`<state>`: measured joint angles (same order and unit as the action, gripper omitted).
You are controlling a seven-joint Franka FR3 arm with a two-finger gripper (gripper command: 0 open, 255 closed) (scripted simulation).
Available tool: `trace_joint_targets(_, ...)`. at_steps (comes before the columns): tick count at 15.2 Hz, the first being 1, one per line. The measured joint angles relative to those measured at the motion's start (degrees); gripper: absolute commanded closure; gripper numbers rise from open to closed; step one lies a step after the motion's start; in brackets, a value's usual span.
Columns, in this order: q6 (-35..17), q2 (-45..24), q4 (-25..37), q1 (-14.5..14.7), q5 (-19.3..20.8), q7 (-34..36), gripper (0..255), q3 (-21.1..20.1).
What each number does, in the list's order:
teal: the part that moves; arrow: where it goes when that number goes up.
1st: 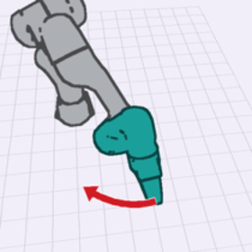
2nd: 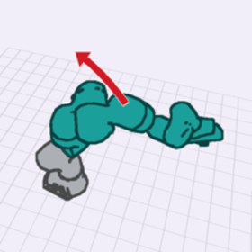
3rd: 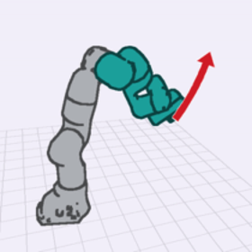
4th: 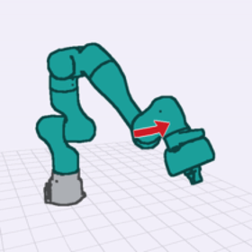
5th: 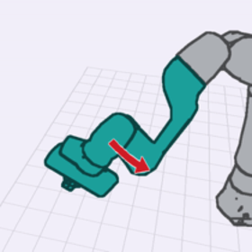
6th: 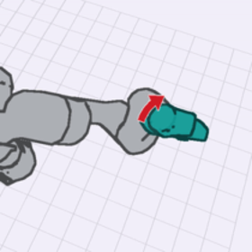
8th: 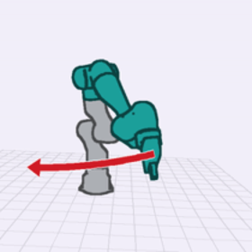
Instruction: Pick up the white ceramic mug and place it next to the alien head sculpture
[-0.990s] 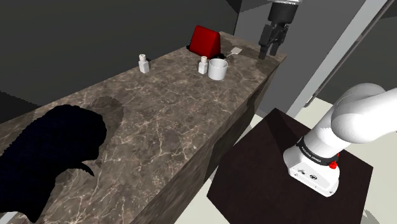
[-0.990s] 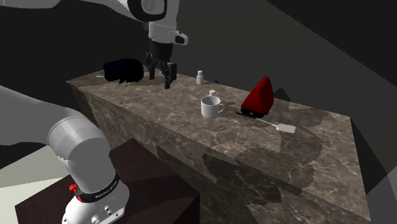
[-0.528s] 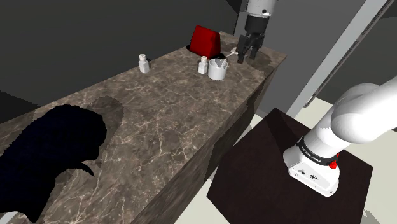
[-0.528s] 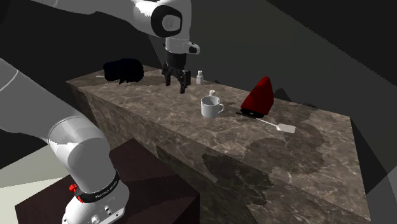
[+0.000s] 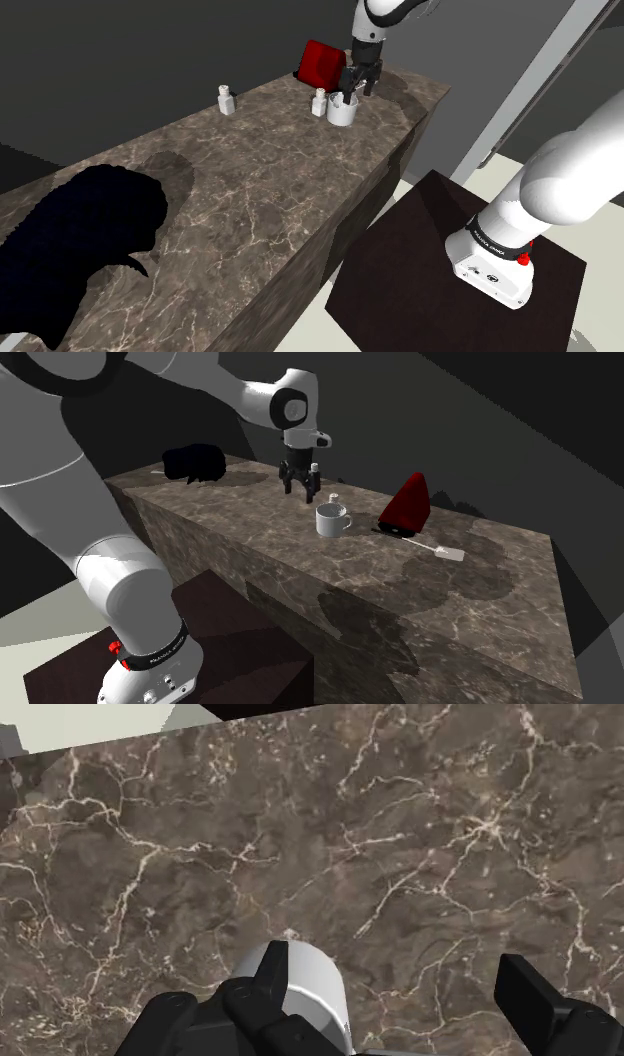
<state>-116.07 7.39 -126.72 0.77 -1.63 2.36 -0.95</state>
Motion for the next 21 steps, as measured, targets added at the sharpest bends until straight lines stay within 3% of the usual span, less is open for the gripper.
trace_joint_targets(8, -5.7, -16.22, 12.21, -0.12, 4.48, 3.35, 0, 0.13)
trace_joint_targets(15, -10.49, -19.92, 11.25, -0.01, 5.06, 4.01, 0, 0.2)
trace_joint_targets(21, -11.41, -20.45, 10.89, -0.06, 5.1, 3.99, 0, 0.24)
